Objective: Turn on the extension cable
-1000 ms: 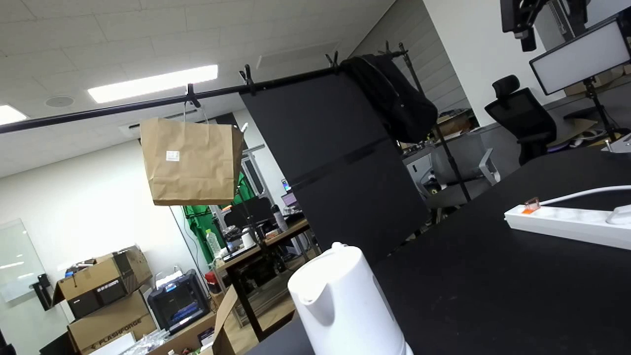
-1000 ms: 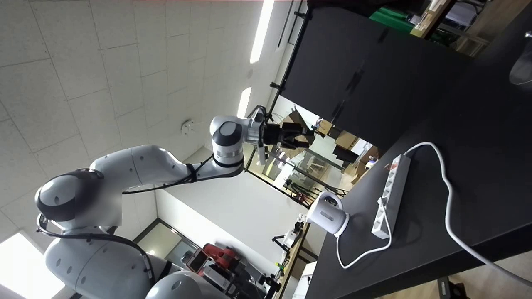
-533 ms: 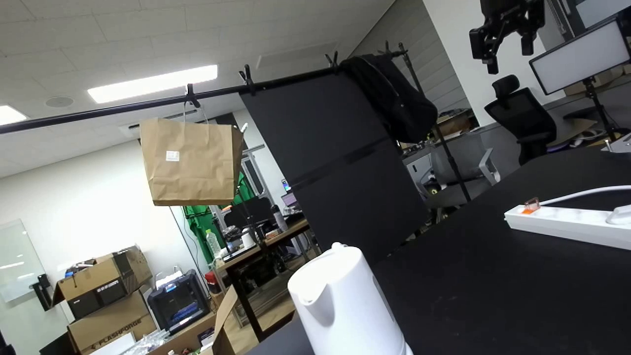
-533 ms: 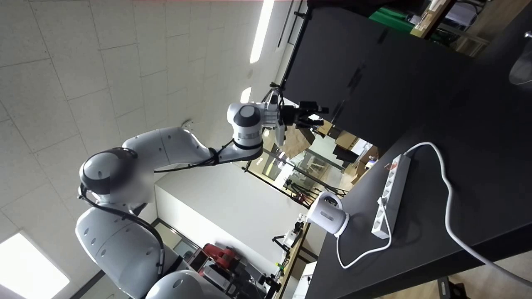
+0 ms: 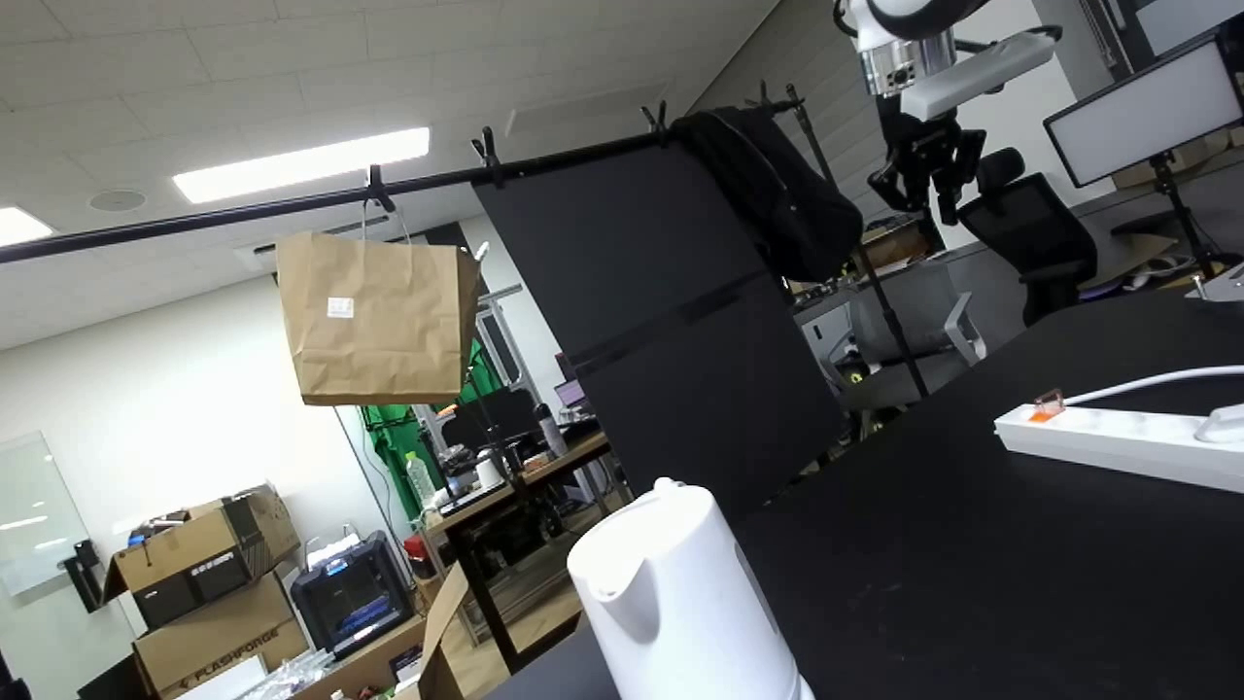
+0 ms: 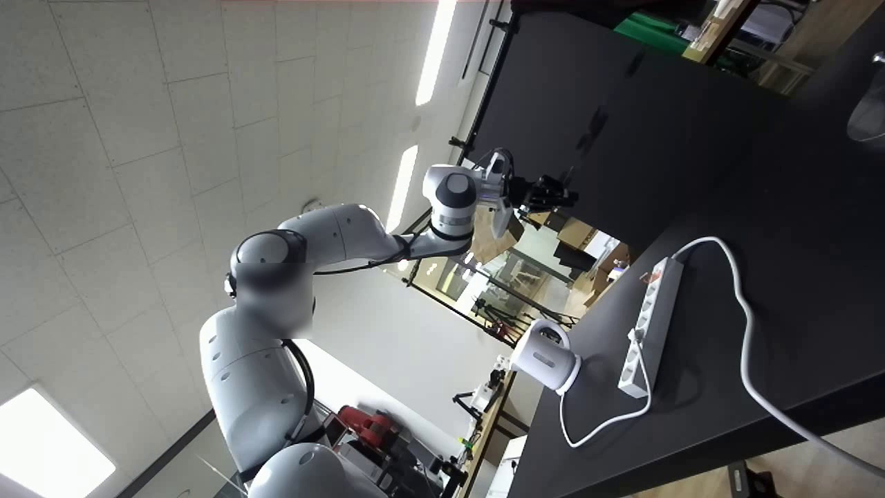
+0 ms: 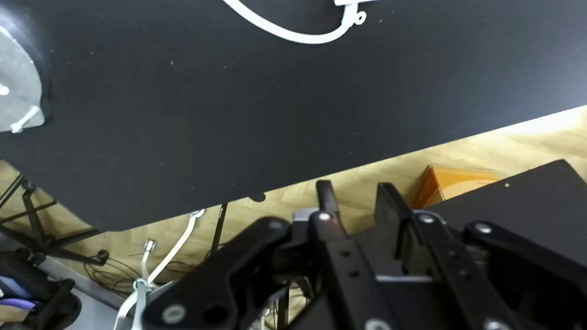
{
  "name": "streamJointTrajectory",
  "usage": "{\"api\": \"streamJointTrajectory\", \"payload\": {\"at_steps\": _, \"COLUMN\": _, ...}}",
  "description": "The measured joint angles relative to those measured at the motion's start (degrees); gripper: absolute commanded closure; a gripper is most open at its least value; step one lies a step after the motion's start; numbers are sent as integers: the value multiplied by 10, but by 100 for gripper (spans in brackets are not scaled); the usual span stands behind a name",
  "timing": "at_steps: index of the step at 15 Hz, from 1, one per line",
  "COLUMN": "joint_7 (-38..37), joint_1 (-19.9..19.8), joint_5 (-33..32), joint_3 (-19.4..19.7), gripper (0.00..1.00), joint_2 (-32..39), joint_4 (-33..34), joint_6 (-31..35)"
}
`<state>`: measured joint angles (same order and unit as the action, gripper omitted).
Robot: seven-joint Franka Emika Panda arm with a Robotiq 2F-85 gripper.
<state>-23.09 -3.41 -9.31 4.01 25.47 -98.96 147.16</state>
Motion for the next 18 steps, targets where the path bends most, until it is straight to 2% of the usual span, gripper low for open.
{"api": "streamJointTrajectory", "payload": {"at_steps": 1, "joint_7": 11, "joint_1": 5, "joint_5": 23, "joint_3": -1, "gripper": 100, "joint_2": 21, "joint_4": 24, "joint_6": -22}}
{"api": "streamJointTrajectory", "payload": {"at_steps": 2, "joint_7": 21, "joint_1": 7, "joint_5": 42, "joint_3": -3, "gripper": 91, "joint_2": 39, "joint_4": 46, "joint_6": -46}}
{"api": "streamJointTrajectory", "payload": {"at_steps": 3, "joint_7": 26, "joint_1": 10, "joint_5": 48, "joint_3": -2, "gripper": 97, "joint_2": 49, "joint_4": 56, "joint_6": -51}}
{"api": "streamJointTrajectory", "payload": {"at_steps": 4, "joint_7": 26, "joint_1": 13, "joint_5": 48, "joint_3": 1, "gripper": 99, "joint_2": 53, "joint_4": 56, "joint_6": -47}}
{"api": "streamJointTrajectory", "payload": {"at_steps": 12, "joint_7": 29, "joint_1": 14, "joint_5": 48, "joint_3": 5, "gripper": 100, "joint_2": 51, "joint_4": 55, "joint_6": -47}}
{"api": "streamJointTrajectory", "payload": {"at_steps": 18, "joint_7": 32, "joint_1": 28, "joint_5": 47, "joint_3": 18, "gripper": 100, "joint_2": 84, "joint_4": 56, "joint_6": -81}}
